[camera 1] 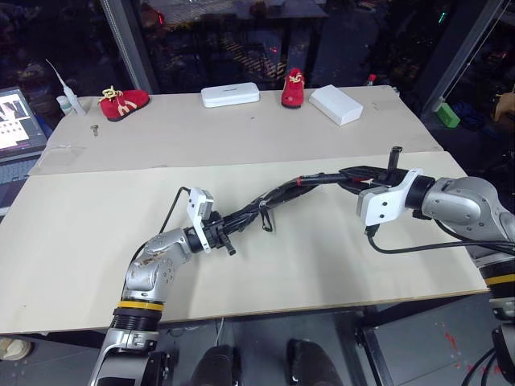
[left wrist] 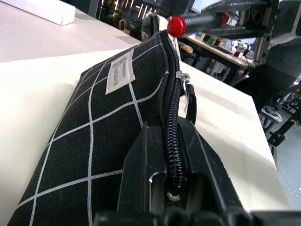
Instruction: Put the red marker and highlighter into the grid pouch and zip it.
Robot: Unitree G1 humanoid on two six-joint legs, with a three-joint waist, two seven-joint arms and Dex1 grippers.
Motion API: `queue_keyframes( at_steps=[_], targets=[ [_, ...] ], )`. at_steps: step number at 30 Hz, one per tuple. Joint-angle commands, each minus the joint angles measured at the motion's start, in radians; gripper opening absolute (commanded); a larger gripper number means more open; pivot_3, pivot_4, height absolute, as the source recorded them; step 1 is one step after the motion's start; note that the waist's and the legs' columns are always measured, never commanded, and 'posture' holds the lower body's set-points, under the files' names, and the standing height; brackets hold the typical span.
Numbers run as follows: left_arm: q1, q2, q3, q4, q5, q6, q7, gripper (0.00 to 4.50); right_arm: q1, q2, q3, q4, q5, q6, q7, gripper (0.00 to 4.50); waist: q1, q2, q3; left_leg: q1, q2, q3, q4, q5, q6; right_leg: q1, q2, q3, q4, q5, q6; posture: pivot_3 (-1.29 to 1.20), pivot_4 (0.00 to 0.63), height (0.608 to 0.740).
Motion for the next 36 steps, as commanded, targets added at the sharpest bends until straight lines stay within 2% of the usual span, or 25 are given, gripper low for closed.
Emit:
queue_keyframes(
  at_steps=[1, 15, 23, 31, 33, 34, 36],
  targets=[
    [-0.017, -0.002, 0.003, -0.02, -0.009, -0.009, -0.003, 0.0, 0.006, -0.01, -0.029, -0.025, 0.016, -0.026, -0.016, 0.54, 0.0, 0.0, 0.0, 0.0, 0.0, 0.0, 0.0, 0.0, 0.0, 0.0, 0.0, 0.0, 0.0, 0.0, 0.0, 0.0, 0.15, 0.74],
    [-0.023, -0.01, -0.009, -0.02, -0.009, -0.001, -0.01, 0.0, -0.032, 0.04, 0.017, -0.007, -0.066, -0.039, -0.026, 0.54, 0.0, 0.0, 0.0, 0.0, 0.0, 0.0, 0.0, 0.0, 0.0, 0.0, 0.0, 0.0, 0.0, 0.0, 0.001, 0.0, 0.15, 0.74],
    [-0.029, -0.014, -0.023, -0.013, -0.005, -0.005, -0.02, 0.0, -0.071, 0.127, 0.109, -0.005, -0.137, -0.058, -0.026, 0.54, -0.003, 0.0, 0.0, 0.0, 0.0, 0.001, 0.0, 0.0, 0.0, 0.0, 0.0, 0.001, 0.0, 0.0, 0.001, 0.0, 0.15, 0.74],
    [-0.031, -0.025, -0.039, -0.01, -0.002, -0.012, -0.029, 0.0, -0.184, 0.258, 0.218, 0.089, -0.178, -0.094, -0.016, 0.54, -0.002, 0.0, 0.0, 0.001, 0.0, 0.001, 0.0, 0.0, 0.0, 0.0, 0.001, 0.001, 0.0, 0.001, 0.001, 0.0, 0.15, 0.74],
    [-0.031, -0.027, -0.039, -0.009, 0.0, -0.016, -0.029, 0.0, -0.193, 0.275, 0.22, 0.11, -0.157, -0.071, 0.004, 1.56, -0.001, 0.0, 0.0, 0.0, 0.0, 0.001, 0.0, 0.0, 0.0, 0.0, 0.001, 0.0, 0.0, 0.001, 0.001, 0.0, 0.15, 0.74],
    [-0.031, -0.028, -0.039, -0.009, 0.0, -0.016, -0.029, 0.0, -0.194, 0.277, 0.219, 0.116, -0.148, -0.064, 0.011, 1.73, 0.0, 0.0, 0.0, 0.0, 0.0, 0.001, 0.0, 0.0, 0.0, 0.0, 0.001, 0.0, 0.0, 0.001, 0.001, 0.0, 0.15, 0.74],
    [-0.028, -0.028, -0.037, -0.009, 0.0, -0.017, -0.028, 0.0, -0.204, 0.273, 0.207, 0.13, -0.169, -0.069, -0.019, 2.45, 0.001, 0.0, 0.0, 0.0, 0.0, 0.001, 0.0, 0.0, 0.0, 0.0, 0.0, 0.0, 0.0, 0.001, 0.001, 0.0, 0.15, 0.74]
  ],
)
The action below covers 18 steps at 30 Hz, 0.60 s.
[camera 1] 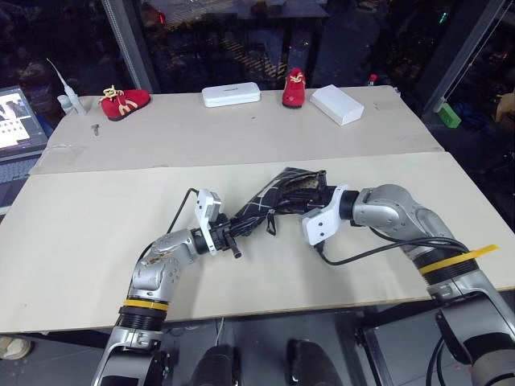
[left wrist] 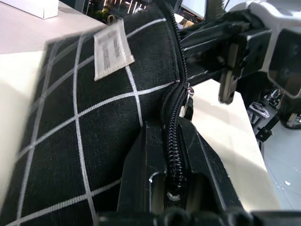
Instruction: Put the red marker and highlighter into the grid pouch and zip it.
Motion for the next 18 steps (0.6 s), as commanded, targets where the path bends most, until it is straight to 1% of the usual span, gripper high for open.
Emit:
queue_keyframes(
  at_steps=[1, 3, 4, 6, 7, 8, 9, 11, 12, 13, 15, 16, 17, 18],
  targets=[
    [-0.017, -0.008, -0.001, -0.022, -0.003, -0.026, -0.01, 0.0, -0.037, -0.015, -0.032, 0.013, -0.001, -0.016, -0.05, 2.78, 0.001, 0.0, 0.0, 0.0, 0.0, 0.0, 0.0, 0.0, 0.0, 0.0, 0.0, 0.0, 0.0, 0.0, 0.0, 0.0, 0.15, 0.74],
    [-0.012, -0.008, 0.0, -0.023, -0.002, -0.027, -0.01, 0.0, -0.042, -0.034, -0.041, 0.026, -0.009, -0.035, -0.07, 3.38, 0.001, 0.0, 0.0, 0.0, -0.001, 0.0, 0.0, 0.0, 0.0, 0.0, -0.001, 0.0, 0.0, 0.0, 0.0, 0.0, 0.15, 0.74],
    [-0.01, -0.008, 0.0, -0.024, -0.002, -0.028, -0.01, 0.0, -0.043, -0.055, -0.051, 0.035, -0.007, -0.046, -0.08, 3.79, 0.001, 0.0, 0.0, 0.0, -0.001, 0.0, 0.0, 0.0, 0.0, 0.0, -0.001, 0.0, 0.0, 0.0, 0.001, 0.0, 0.15, 0.74],
    [-0.009, -0.009, -0.001, -0.025, -0.001, -0.028, -0.01, 0.0, -0.046, -0.086, -0.066, 0.045, 0.005, -0.055, -0.093, 3.79, 0.001, 0.0, 0.0, 0.0, -0.001, 0.0, 0.0, 0.0, 0.0, 0.0, -0.001, 0.0, 0.0, 0.0, 0.001, 0.0, 0.15, 0.74],
    [-0.009, -0.01, -0.001, -0.024, 0.0, -0.029, -0.009, 0.0, -0.046, -0.108, -0.088, 0.047, 0.035, -0.047, -0.089, 3.79, 0.001, 0.0, 0.0, 0.0, -0.001, 0.0, 0.0, 0.0, 0.0, 0.0, -0.001, 0.0, 0.0, 0.0, 0.001, 0.0, 0.15, 0.74],
    [-0.01, -0.01, 0.0, -0.022, 0.0, -0.03, -0.009, 0.0, -0.043, -0.134, -0.116, 0.045, 0.082, -0.031, -0.07, 3.79, 0.0, 0.0, 0.0, 0.0, 0.0, 0.0, 0.0, 0.0, 0.0, 0.0, -0.001, 0.0, 0.0, 0.0, 0.001, 0.0, 0.15, 0.74],
    [-0.011, -0.011, 0.0, -0.02, 0.001, -0.031, -0.008, 0.0, -0.032, -0.156, -0.155, 0.032, 0.164, 0.012, -0.03, 3.79, 0.0, 0.0, 0.0, 0.0, -0.001, 0.0, 0.0, 0.0, 0.0, 0.0, -0.001, 0.0, 0.0, 0.0, 0.001, 0.0, 0.15, 0.74],
    [-0.012, -0.012, 0.001, -0.018, 0.001, -0.032, -0.008, 0.0, -0.014, -0.176, -0.2, 0.002, 0.28, 0.081, 0.03, 3.79, 0.001, 0.0, 0.0, 0.0, -0.001, 0.0, 0.0, 0.0, 0.0, 0.0, -0.001, 0.0, 0.0, 0.0, 0.001, 0.0, 0.15, 0.74],
    [-0.011, -0.011, 0.001, -0.018, 0.002, -0.033, -0.008, 0.0, 0.011, -0.178, -0.233, -0.046, 0.381, 0.187, 0.084, 3.79, 0.0, 0.0, 0.0, 0.0, 0.0, 0.0, 0.0, 0.0, 0.0, 0.0, -0.001, 0.0, -0.001, 0.001, 0.001, 0.0, 0.15, 0.74],
    [-0.012, -0.011, 0.001, -0.016, 0.002, -0.035, -0.009, 0.0, 0.056, -0.191, -0.267, -0.134, 0.516, 0.356, 0.16, 3.79, 0.001, 0.0, 0.0, 0.0, 0.0, 0.0, 0.0, 0.0, 0.0, 0.001, -0.001, 0.0, -0.001, 0.001, 0.001, 0.0, 0.15, 0.74],
    [-0.011, -0.012, 0.005, -0.014, 0.002, -0.037, -0.005, 0.0, 0.177, -0.257, -0.328, -0.347, 0.822, 0.731, 0.305, 3.79, 0.004, 0.0, 0.0, 0.0, 0.002, -0.001, 0.0, -0.001, 0.001, 0.002, 0.0, 0.0, -0.001, 0.001, 0.0, 0.0, 0.15, 0.74],
    [-0.011, -0.012, 0.008, -0.013, 0.001, -0.038, -0.003, 0.0, 0.217, -0.283, -0.349, -0.422, 0.917, 0.856, 0.341, 3.79, 0.01, 0.0, 0.0, 0.0, 0.003, -0.001, 0.0, -0.001, 0.002, 0.002, 0.0, -0.001, -0.001, 0.001, 0.0, 0.0, 0.15, 0.74],
    [-0.011, -0.014, 0.014, -0.014, -0.005, -0.036, 0.002, 0.0, 0.253, -0.298, -0.38, -0.482, 1.015, 0.973, 0.343, 3.79, 0.013, 0.0, 0.0, 0.0, 0.003, -0.002, 0.0, -0.001, 0.002, 0.002, 0.0, -0.001, 0.0, 0.001, 0.0, 0.0, 0.15, 0.74],
    [-0.01, -0.016, 0.018, -0.015, -0.009, -0.035, 0.006, 0.0, 0.272, -0.304, -0.404, -0.521, 1.074, 1.052, 0.337, 3.79, 0.012, 0.0, 0.0, 0.0, 0.004, -0.002, 0.0, -0.001, 0.002, 0.002, 0.0, -0.001, 0.0, 0.001, 0.0, 0.0, 0.15, 0.74]
  ],
)
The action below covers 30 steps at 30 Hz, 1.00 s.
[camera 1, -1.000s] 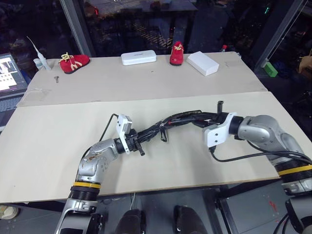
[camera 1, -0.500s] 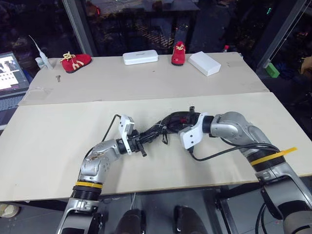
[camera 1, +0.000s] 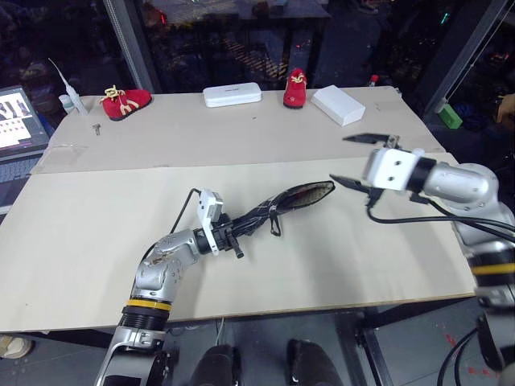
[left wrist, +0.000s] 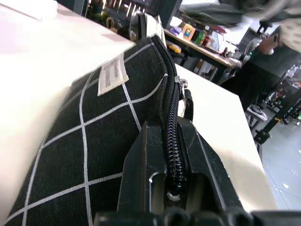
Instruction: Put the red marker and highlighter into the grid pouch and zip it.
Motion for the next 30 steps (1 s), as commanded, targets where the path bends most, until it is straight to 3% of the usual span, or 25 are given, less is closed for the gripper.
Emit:
queue_keyframes(
  at_steps=[1, 5, 9, 14, 22, 26, 30],
  targets=[
    [-0.013, -0.007, 0.022, -0.02, -0.014, -0.012, 0.014, 0.0, 0.087, -0.017, -0.083, -0.211, 0.306, 0.375, 0.016, 3.79, -0.003, 0.0, 0.0, 0.0, 0.0, 0.001, 0.0, 0.0, 0.0, -0.001, 0.0, 0.001, 0.0, 0.001, -0.001, 0.0, 0.15, 0.74],
    [-0.012, -0.008, 0.028, -0.018, -0.017, -0.013, 0.021, 0.0, 0.187, 0.065, -0.046, -0.317, 0.385, 0.535, -0.063, 3.79, -0.001, -0.001, -0.001, 0.003, 0.002, 0.001, 0.0, 0.0, 0.0, 0.002, 0.0, 0.001, 0.0, 0.001, -0.002, 0.0, 0.15, 0.74],
    [-0.012, -0.015, 0.023, -0.02, -0.014, -0.013, 0.022, 0.0, 0.144, 0.234, 0.059, -0.253, 0.248, 0.604, -0.264, 3.79, -0.005, -0.001, -0.001, 0.002, 0.001, 0.003, 0.0, 0.0, 0.0, 0.0, 0.003, 0.003, 0.0, 0.001, -0.001, 0.0, 0.15, 0.74],
    [0.003, -0.031, 0.02, -0.034, -0.016, -0.01, 0.035, 0.0, 0.039, 0.431, 0.095, -0.204, 0.236, 0.671, -0.372, 3.79, -0.002, -0.001, -0.001, -0.002, 0.0, 0.003, 0.001, 0.0, 0.0, -0.004, 0.003, 0.002, 0.0, 0.001, -0.001, 0.0, 0.15, 0.74],
    [0.0, -0.035, 0.014, -0.031, -0.012, -0.007, 0.033, 0.0, -0.056, 0.519, 0.122, -0.109, 0.154, 0.656, -0.389, 3.79, 0.007, -0.001, -0.001, -0.002, -0.002, 0.002, 0.002, 0.0, 0.0, -0.002, 0.002, 0.001, 0.0, 0.002, 0.0, 0.0, 0.15, 0.74],
    [-0.011, -0.035, 0.016, -0.02, -0.011, -0.011, 0.033, 0.0, -0.028, 0.502, 0.117, -0.144, 0.143, 0.639, -0.352, 2.78, 0.006, -0.001, -0.001, -0.002, -0.001, 0.002, 0.002, 0.0, 0.0, -0.003, 0.002, 0.001, 0.0, 0.002, 0.0, 0.0, 0.15, 0.74],
    [-0.015, -0.036, 0.016, -0.012, -0.009, -0.015, 0.033, 0.0, -0.011, 0.476, 0.094, -0.15, 0.142, 0.641, -0.322, 1.32, 0.006, -0.001, -0.001, -0.001, -0.002, 0.002, 0.002, 0.0, 0.0, -0.002, 0.002, 0.001, 0.0, 0.002, 0.0, 0.0, 0.15, 0.74]
  ],
)
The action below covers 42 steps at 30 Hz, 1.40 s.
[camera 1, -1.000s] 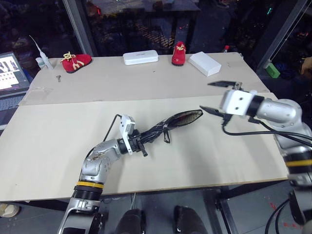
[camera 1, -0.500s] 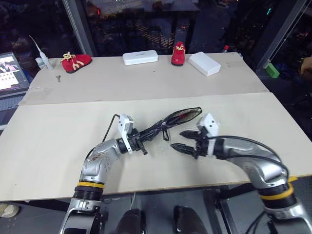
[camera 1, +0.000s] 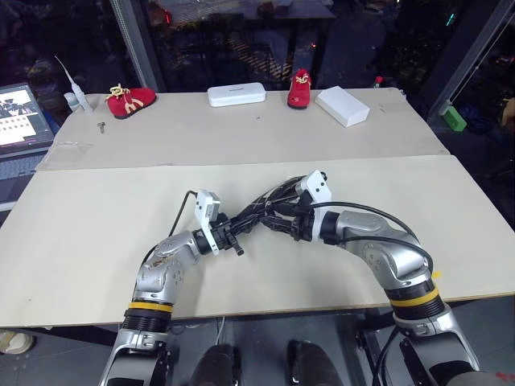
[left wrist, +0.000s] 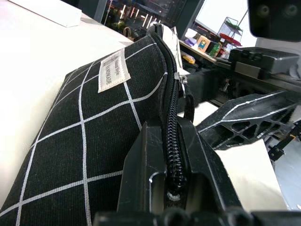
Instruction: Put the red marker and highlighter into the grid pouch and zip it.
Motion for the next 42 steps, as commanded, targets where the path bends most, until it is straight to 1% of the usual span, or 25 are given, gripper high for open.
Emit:
queue_keyframes(
  at_steps=[1, 3, 4, 8, 11, 16, 17, 20, 21, 26, 30, 34, 35, 36, 38, 39, 40, 41, 42],
  targets=[
    [-0.022, -0.005, -0.003, -0.018, -0.007, -0.016, -0.014, 0.0, 0.01, -0.025, -0.037, -0.035, -0.001, -0.024, 0.024, 1.04, 0.0, 0.0, 0.0, 0.0, 0.0, 0.0, 0.0, 0.0, 0.0, 0.0, 0.0, 0.0, 0.0, 0.0, 0.0, 0.0, 0.15, 0.74],
    [-0.022, -0.008, -0.003, -0.019, -0.007, -0.017, -0.012, 0.0, 0.015, -0.032, -0.043, -0.038, 0.002, -0.023, 0.034, 0.29, 0.0, 0.0, 0.0, 0.0, 0.0, 0.0, 0.0, 0.0, 0.0, 0.0, 0.0, 0.0, 0.0, 0.0, 0.0, 0.0, 0.15, 0.74],
    [-0.022, -0.008, -0.003, -0.019, -0.006, -0.017, -0.011, 0.0, 0.016, -0.033, -0.045, -0.038, 0.004, -0.023, 0.037, 0.05, 0.0, 0.0, 0.0, 0.0, 0.0, 0.0, 0.0, 0.0, 0.0, 0.0, 0.0, 0.0, 0.0, 0.0, 0.0, 0.0, 0.15, 0.74],
    [-0.02, -0.011, -0.002, -0.024, -0.007, -0.017, -0.009, 0.0, 0.02, -0.029, -0.055, -0.048, 0.026, -0.019, 0.064, 0.05, -0.004, 0.0, 0.0, 0.0, 0.0, 0.0, 0.0, 0.0, 0.0, 0.0, 0.0, 0.0, 0.0, 0.0, 0.0, 0.0, 0.15, 0.74],
    [-0.017, -0.01, -0.001, -0.026, -0.007, -0.016, -0.007, 0.0, 0.008, -0.034, -0.059, -0.029, 0.002, -0.008, 0.042, 0.05, -0.004, 0.0, 0.0, 0.0, 0.0, 0.0, 0.0, 0.0, 0.0, 0.0, 0.0, 0.0, 0.0, 0.0, 0.0, 0.0, 0.15, 0.74],
    [-0.01, -0.009, -0.001, -0.036, -0.008, -0.013, -0.005, 0.0, 0.005, -0.102, -0.077, -0.019, -0.052, -0.049, 0.051, 0.05, -0.003, 0.0, 0.0, 0.0, 0.0, 0.0, 0.0, 0.0, 0.0, 0.0, 0.0, 0.0, 0.0, 0.0, 0.0, 0.0, 0.15, 0.74],
    [-0.008, -0.008, 0.0, -0.038, -0.009, -0.012, -0.005, 0.0, 0.003, -0.129, -0.091, -0.008, -0.068, -0.071, 0.055, 0.05, -0.002, 0.0, 0.0, 0.0, 0.0, 0.0, 0.0, 0.0, 0.0, 0.0, 0.0, 0.0, 0.0, 0.0, 0.0, 0.0, 0.15, 0.74],
    [0.0, -0.003, 0.003, -0.044, -0.012, -0.008, -0.004, 0.0, -0.014, -0.278, -0.162, 0.089, -0.162, -0.172, 0.057, 0.05, 0.002, 0.0, 0.0, 0.0, 0.0, 0.0, 0.0, 0.0, 0.0, 0.0, 0.0, 0.0, 0.0, 0.0, 0.0, 0.0, 0.15, 0.74],
    [0.001, -0.003, 0.003, -0.046, -0.012, -0.008, -0.003, 0.0, -0.019, -0.308, -0.178, 0.115, -0.174, -0.187, 0.056, 0.05, 0.003, 0.0, 0.0, 0.0, -0.002, 0.0, 0.0, 0.0, 0.0, 0.0, -0.001, 0.0, -0.001, 0.0, 0.0, 0.0, 0.15, 0.74],
    [0.005, -0.002, 0.002, -0.046, -0.012, -0.008, -0.001, 0.0, -0.041, -0.383, -0.234, 0.221, -0.205, -0.274, 0.073, 0.05, -0.001, 0.0, 0.0, 0.0, -0.002, 0.001, 0.0, 0.0, 0.001, 0.0, 0.0, 0.0, -0.001, 0.0, 0.0, 0.0, 0.15, 0.74],
    [0.004, -0.004, 0.002, -0.042, -0.012, -0.008, -0.001, 0.0, -0.042, -0.382, -0.26, 0.247, -0.194, -0.277, 0.086, 0.05, -0.009, 0.0, 0.0, 0.0, 0.0, 0.001, 0.0, 0.0, 0.001, 0.0, 0.002, 0.001, 0.0, 0.0, 0.0, 0.0, 0.15, 0.74],
    [-0.003, -0.006, 0.003, -0.035, -0.011, -0.01, -0.001, 0.0, -0.011, -0.328, -0.257, 0.199, -0.14, -0.221, 0.097, 0.05, -0.01, 0.0, 0.0, 0.0, 0.0, 0.001, 0.0, 0.0, 0.001, 0.0, 0.001, 0.002, -0.001, 0.0, 0.0, 0.0, 0.15, 0.74],
    [-0.004, -0.007, 0.003, -0.034, -0.011, -0.011, 0.0, 0.0, 0.002, -0.32, -0.252, 0.183, -0.124, -0.209, 0.116, 0.6, -0.01, 0.0, 0.0, 0.0, 0.0, 0.001, 0.0, 0.0, 0.001, 0.0, 0.001, 0.002, -0.001, 0.0, 0.0, 0.0, 0.15, 0.74],
    [-0.004, -0.008, 0.002, -0.034, -0.011, -0.012, 0.0, 0.0, 0.018, -0.315, -0.247, 0.162, -0.114, -0.202, 0.133, 0.79, -0.009, 0.0, 0.0, 0.0, 0.001, 0.001, 0.0, 0.0, 0.001, 0.0, 0.001, 0.001, -0.001, 0.0, 0.0, 0.0, 0.15, 0.74],
    [-0.004, -0.009, 0.001, -0.035, -0.01, -0.012, 0.0, 0.0, 0.038, -0.306, -0.246, 0.135, -0.096, -0.184, 0.152, 1.37, -0.006, 0.0, 0.0, 0.0, 0.001, 0.0, 0.0, 0.0, 0.001, 0.0, 0.001, 0.001, -0.001, 0.0, 0.0, 0.0, 0.15, 0.74],
    [-0.003, -0.009, 0.001, -0.035, -0.011, -0.012, 0.0, 0.0, 0.047, -0.305, -0.247, 0.122, -0.087, -0.173, 0.161, 1.86, -0.005, 0.0, 0.0, 0.0, 0.001, 0.0, 0.0, 0.0, 0.001, 0.0, 0.001, 0.001, -0.001, 0.0, 0.0, 0.0, 0.15, 0.74],
    [-0.003, -0.009, 0.001, -0.035, -0.011, -0.011, -0.001, 0.0, 0.048, -0.301, -0.255, 0.116, -0.082, -0.159, 0.154, 2.08, -0.003, 0.0, 0.0, 0.0, 0.0, 0.0, 0.0, 0.0, 0.001, 0.0, 0.001, 0.001, -0.001, 0.0, 0.0, 0.0, 0.15, 0.74],
    [-0.002, -0.009, 0.0, -0.036, -0.011, -0.011, -0.002, 0.0, 0.045, -0.301, -0.263, 0.118, -0.079, -0.146, 0.146, 2.5, -0.002, 0.0, 0.0, 0.0, 0.0, 0.0, 0.0, 0.0, 0.001, 0.0, 0.0, 0.001, -0.001, 0.0, 0.0, 0.0, 0.15, 0.74],
    [-0.001, -0.009, 0.0, -0.036, -0.011, -0.011, -0.003, 0.0, 0.043, -0.3, -0.269, 0.119, -0.078, -0.137, 0.139, 2.8, -0.001, 0.0, 0.0, 0.0, 0.0, 0.0, 0.0, 0.0, 0.001, 0.0, 0.0, 0.001, -0.001, 0.0, 0.0, 0.0, 0.15, 0.74]
  ],
)
